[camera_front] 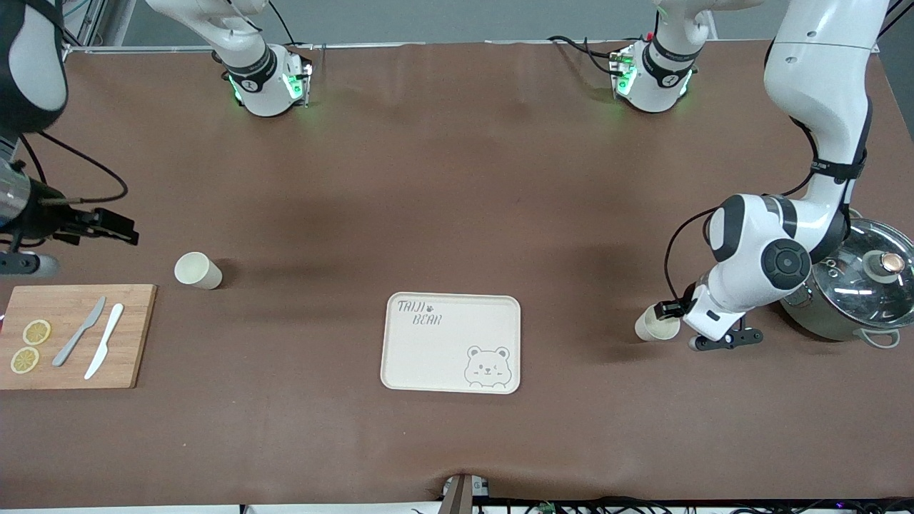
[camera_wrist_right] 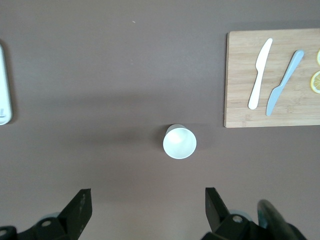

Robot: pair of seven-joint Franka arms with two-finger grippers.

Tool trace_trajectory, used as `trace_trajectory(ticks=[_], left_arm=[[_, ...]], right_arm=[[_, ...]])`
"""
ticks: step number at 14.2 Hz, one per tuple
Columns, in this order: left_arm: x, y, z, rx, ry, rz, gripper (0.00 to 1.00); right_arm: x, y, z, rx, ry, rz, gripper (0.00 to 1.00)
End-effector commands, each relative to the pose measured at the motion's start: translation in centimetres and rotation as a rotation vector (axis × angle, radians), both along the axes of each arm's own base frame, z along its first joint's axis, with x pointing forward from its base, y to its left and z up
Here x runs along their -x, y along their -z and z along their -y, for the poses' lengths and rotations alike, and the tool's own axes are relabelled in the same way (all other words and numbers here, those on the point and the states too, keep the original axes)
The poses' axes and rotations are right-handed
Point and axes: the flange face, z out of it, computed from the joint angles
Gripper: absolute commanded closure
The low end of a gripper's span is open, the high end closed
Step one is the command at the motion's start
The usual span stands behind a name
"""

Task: Place white IKEA cup upright on tray with both arms
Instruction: 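Carry the cup to the tray with the left gripper while the right gripper reaches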

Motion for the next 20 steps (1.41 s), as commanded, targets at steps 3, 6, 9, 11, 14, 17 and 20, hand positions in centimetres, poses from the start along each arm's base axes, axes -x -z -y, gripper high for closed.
trace_trajectory(ticks=[3, 6, 9, 11, 14, 17, 20], left_arm=[[0.0, 0.2, -0.1, -0.016, 0.015, 0.012, 1.0], [0.2, -1.5, 0.9, -0.022, 0.017, -0.003, 1.0], [0.0, -3.5, 3.0, -0.012, 0.0, 0.014, 1.0], [0.4, -4.1, 5.6, 0.006, -0.014, 0.019, 1.0], [0.1, -7.1, 9.4, 0.037, -0.029, 0.047, 1.0], [0.2, -9.9, 14.0, 0.054, -0.072, 0.062, 1.0], [-0.1, -12.3, 18.1, 0.091, -0.149, 0.092, 1.0]], right_arm=[[-1.1, 4.0, 1.3, 0.042, 0.004, -0.077, 0.0], [-1.5, 9.1, 2.0, 0.037, 0.013, -0.168, 0.0], [-1.3, 12.3, 3.4, 0.034, 0.03, -0.163, 0.0], [-0.6, 15.3, 3.7, 0.055, 0.018, -0.153, 0.0], [0.7, 17.5, 5.5, 0.074, 0.007, -0.183, 0.0], [2.0, 20.2, 7.5, 0.051, -0.037, -0.181, 0.0], [5.3, 25.1, 7.4, 0.04, -0.042, -0.156, 0.0]])
